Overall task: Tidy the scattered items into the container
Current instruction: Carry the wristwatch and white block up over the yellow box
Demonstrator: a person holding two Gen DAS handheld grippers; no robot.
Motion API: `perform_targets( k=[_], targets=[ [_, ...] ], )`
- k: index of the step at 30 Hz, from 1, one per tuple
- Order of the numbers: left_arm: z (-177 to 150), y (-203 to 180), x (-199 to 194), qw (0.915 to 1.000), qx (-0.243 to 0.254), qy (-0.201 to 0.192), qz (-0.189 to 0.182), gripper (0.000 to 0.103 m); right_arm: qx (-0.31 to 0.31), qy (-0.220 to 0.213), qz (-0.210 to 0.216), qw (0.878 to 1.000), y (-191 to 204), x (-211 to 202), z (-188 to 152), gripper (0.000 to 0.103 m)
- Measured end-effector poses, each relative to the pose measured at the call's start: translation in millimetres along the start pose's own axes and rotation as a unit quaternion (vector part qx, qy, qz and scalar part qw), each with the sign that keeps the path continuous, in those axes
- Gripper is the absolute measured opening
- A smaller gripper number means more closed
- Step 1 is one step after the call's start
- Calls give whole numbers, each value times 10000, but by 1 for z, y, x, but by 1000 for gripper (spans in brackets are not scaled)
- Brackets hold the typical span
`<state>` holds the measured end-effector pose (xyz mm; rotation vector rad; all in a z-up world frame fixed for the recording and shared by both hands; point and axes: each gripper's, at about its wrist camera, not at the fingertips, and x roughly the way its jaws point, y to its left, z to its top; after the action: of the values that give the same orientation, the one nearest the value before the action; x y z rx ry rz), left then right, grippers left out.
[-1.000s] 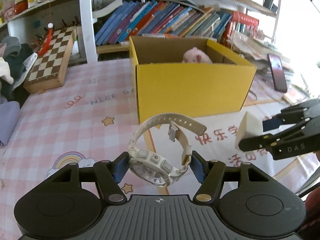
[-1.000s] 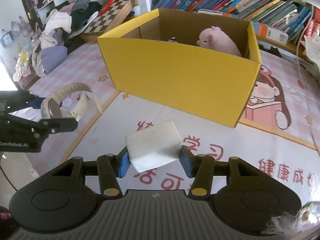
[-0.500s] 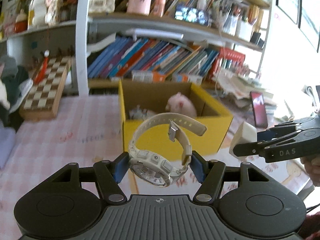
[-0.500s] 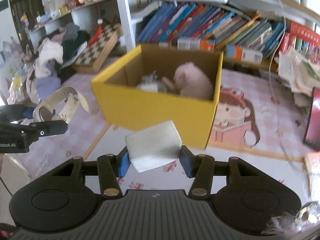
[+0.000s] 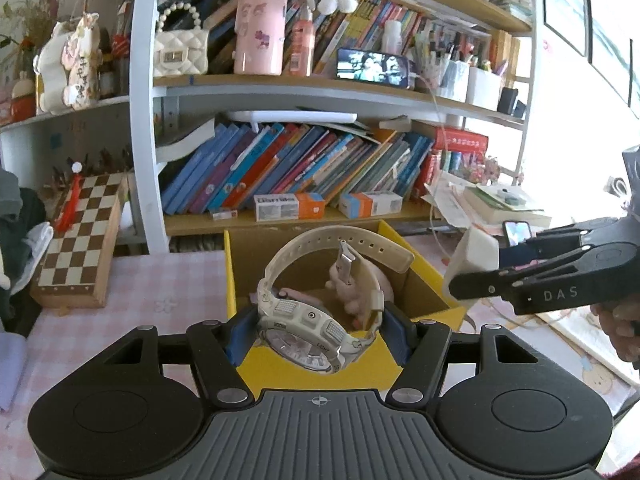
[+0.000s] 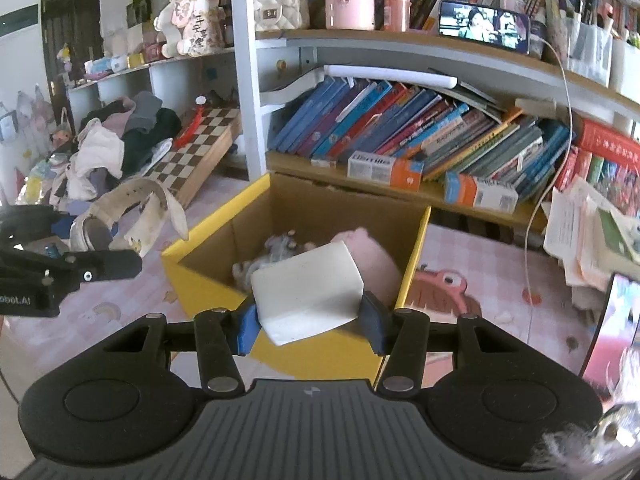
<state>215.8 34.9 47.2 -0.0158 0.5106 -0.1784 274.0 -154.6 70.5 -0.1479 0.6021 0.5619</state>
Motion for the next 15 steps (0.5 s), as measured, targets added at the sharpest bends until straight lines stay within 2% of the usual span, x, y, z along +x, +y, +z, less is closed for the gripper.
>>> perform_targets(
  k=[9,15],
  targets=[
    [20,2,49,9995,195,241,103,65,-656,175,30,9977,-5,50,27,49],
    [21,6,86,9979,149,605,165,65,-508,692,202,9961,-16,92,31,49]
  ],
)
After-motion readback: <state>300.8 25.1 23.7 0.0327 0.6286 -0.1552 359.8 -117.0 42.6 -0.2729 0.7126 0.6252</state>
